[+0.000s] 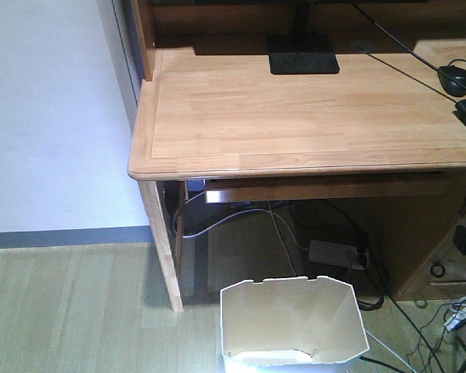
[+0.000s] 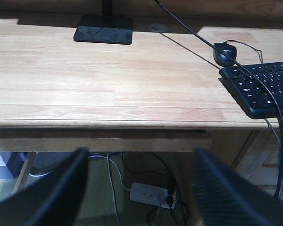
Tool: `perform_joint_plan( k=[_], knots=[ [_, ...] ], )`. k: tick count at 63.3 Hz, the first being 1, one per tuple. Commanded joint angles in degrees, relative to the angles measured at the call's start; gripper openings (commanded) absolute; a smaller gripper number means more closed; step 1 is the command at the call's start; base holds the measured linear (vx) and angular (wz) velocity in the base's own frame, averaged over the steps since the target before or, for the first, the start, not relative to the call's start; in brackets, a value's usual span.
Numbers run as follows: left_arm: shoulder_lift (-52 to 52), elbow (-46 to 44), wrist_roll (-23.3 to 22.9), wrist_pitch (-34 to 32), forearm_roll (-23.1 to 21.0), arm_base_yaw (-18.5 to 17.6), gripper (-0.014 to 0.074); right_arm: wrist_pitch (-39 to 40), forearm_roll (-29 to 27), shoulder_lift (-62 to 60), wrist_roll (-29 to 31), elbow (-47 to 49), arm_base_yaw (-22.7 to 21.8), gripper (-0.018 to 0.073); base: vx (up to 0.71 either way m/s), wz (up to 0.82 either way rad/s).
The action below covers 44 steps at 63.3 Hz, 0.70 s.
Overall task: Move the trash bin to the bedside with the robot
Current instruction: 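Lower the right gripper from the desk toward the white trash bin, then move the open right gripper down onto the rim of the white bin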
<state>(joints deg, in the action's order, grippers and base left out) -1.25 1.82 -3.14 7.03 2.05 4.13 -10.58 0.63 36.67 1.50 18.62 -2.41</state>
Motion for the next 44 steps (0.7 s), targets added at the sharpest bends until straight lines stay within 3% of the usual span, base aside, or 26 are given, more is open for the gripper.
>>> perform_joint_plan(
  k=[1, 19, 44],
  knots=[
    [-0.36, -1.38, -0.25, -4.15, -0.12, -0.18, -0.0006, 3.89, 0.27, 0.36, 0.49, 1.88, -0.02, 0.0557, 0.0, 0.0],
    [-0.36, -1.38, -0.25, -4.15, -0.12, -0.18, -0.0006, 3.04, -3.38, 2.73, -1.18, 4.17, -0.02, 0.0564, 0.0, 0.0],
    [-0.36, -1.38, -0.25, -4.15, -0.12, -0.18, -0.0006, -11.82, -3.28, 27.7, 0.0, 19.48, -0.02, 0.0564, 0.0, 0.0]
  ],
)
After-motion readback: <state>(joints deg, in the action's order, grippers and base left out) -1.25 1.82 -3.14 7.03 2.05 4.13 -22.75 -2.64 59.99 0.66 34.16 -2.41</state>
